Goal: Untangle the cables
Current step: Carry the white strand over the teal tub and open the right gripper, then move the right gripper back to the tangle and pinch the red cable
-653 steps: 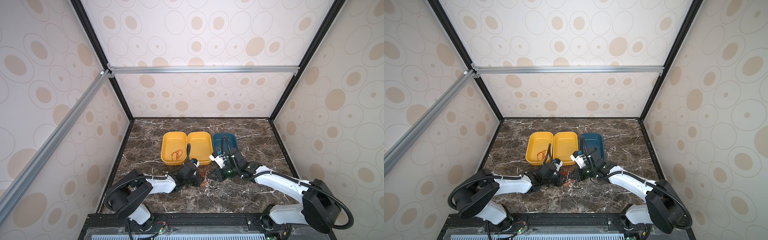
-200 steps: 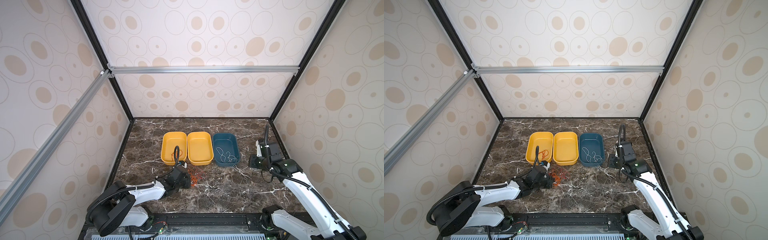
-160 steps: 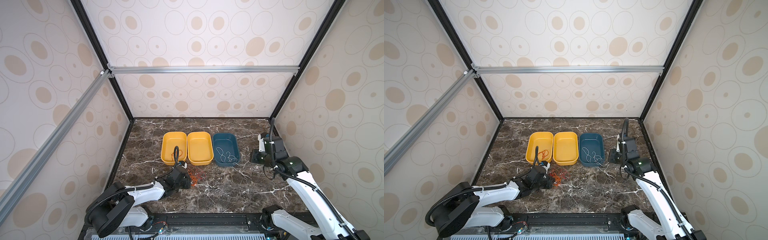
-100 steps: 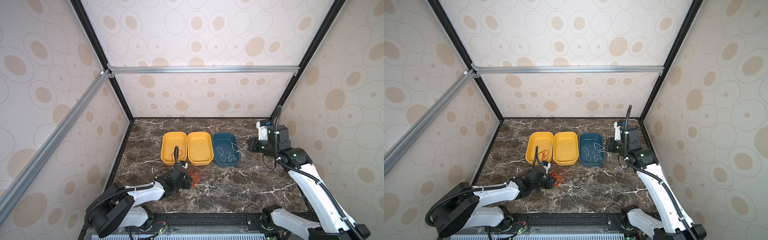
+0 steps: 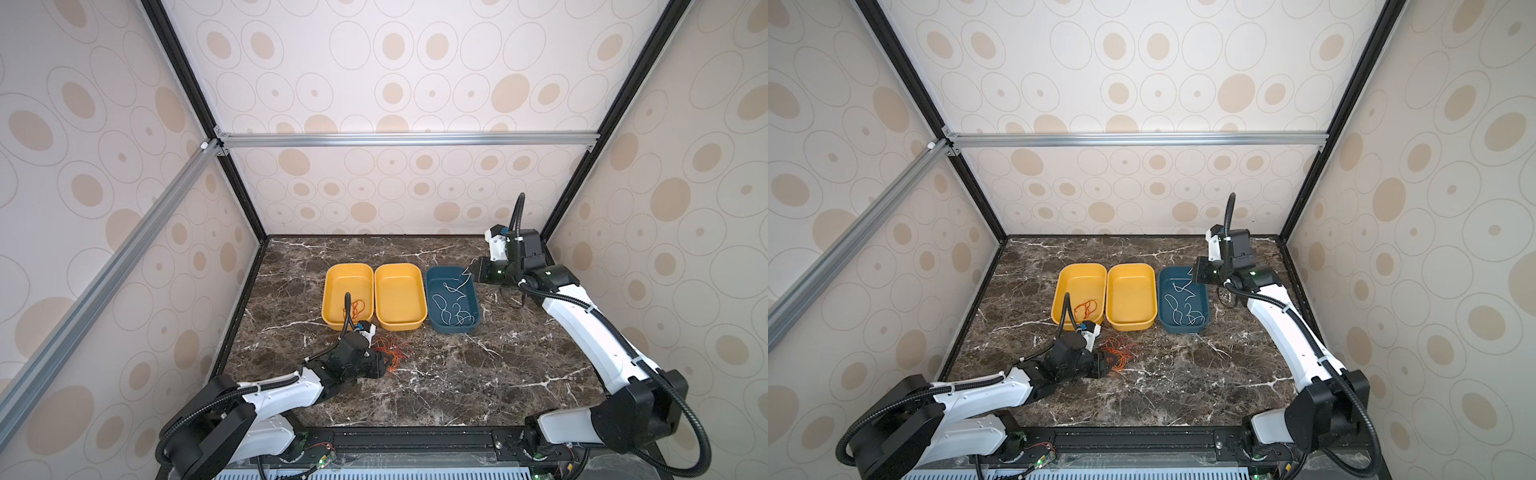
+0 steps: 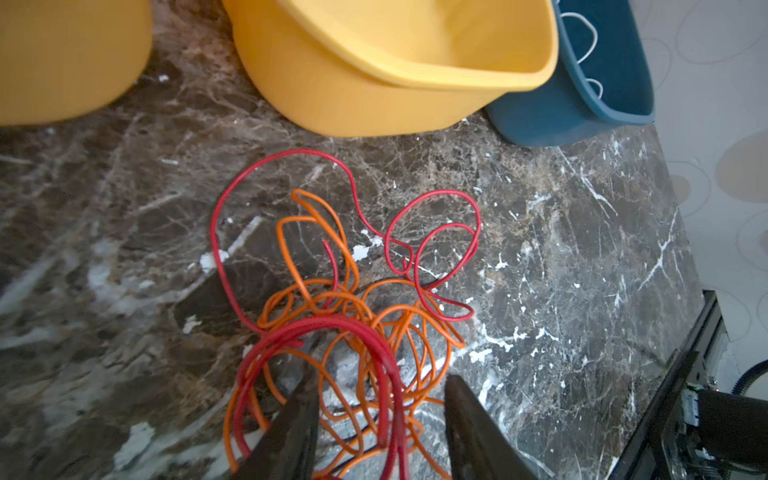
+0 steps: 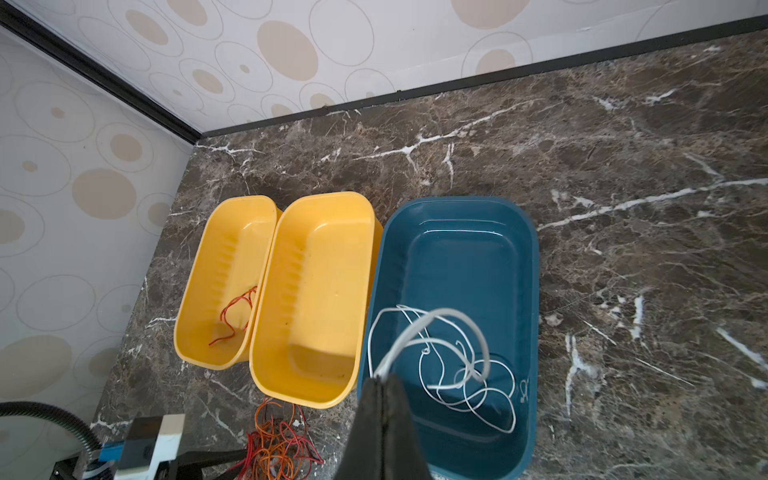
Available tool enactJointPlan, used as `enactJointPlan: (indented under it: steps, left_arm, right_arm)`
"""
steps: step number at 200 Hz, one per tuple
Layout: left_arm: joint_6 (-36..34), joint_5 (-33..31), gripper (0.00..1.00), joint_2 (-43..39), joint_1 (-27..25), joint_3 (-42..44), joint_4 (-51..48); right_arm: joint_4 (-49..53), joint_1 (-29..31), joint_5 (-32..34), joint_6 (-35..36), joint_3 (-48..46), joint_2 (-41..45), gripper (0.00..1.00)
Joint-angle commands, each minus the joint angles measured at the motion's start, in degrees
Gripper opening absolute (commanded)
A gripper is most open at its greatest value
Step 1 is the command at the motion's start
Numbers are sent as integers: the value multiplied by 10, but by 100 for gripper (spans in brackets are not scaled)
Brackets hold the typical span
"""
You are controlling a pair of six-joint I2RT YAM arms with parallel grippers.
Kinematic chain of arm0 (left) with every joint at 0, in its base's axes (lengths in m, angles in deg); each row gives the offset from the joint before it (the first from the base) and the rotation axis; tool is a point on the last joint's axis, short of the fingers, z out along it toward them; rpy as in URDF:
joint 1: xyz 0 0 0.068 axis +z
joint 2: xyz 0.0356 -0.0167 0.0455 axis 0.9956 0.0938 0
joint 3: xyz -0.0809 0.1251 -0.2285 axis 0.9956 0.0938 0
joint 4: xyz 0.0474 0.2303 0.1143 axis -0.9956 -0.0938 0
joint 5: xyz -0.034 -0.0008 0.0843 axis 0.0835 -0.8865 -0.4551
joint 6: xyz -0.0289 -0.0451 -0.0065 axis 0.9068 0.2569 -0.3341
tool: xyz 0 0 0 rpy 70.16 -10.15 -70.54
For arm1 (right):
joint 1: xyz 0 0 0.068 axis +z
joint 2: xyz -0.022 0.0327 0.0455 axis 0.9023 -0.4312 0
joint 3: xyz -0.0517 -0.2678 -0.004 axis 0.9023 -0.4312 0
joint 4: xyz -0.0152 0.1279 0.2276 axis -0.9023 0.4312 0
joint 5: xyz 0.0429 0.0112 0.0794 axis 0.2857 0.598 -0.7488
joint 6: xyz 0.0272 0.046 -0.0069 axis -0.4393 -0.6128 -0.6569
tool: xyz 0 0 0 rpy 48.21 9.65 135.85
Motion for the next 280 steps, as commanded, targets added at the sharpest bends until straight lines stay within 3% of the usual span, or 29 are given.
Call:
enactJointPlan:
  steps: [1, 55, 105, 125, 191, 228, 280]
  left_arm:
    - [1, 7, 54, -14, 5, -1, 10]
    - [2, -7, 56, -21, 11, -12, -13]
    - [5, -23, 56, -45, 16, -14, -31]
    - [20, -33, 56, -65, 16, 1, -34]
    - [67, -38, 59, -122, 15, 56, 5]
    - [78, -38, 58, -109, 15, 73, 21]
    - [80, -22, 56, -94, 15, 81, 58]
  right_arm:
    - [-17, 0, -12, 10, 23, -32, 1]
    - [-31, 1, 3, 13, 14, -110, 7]
    - [16, 3, -7, 3, 23, -163, 39]
    - [23, 3, -1, 6, 22, -155, 45]
    - [38, 8, -74, 6, -8, -94, 45]
    - [34, 76, -84, -3, -57, -61, 43]
    - [-67, 184, -139, -54, -149, -54, 40]
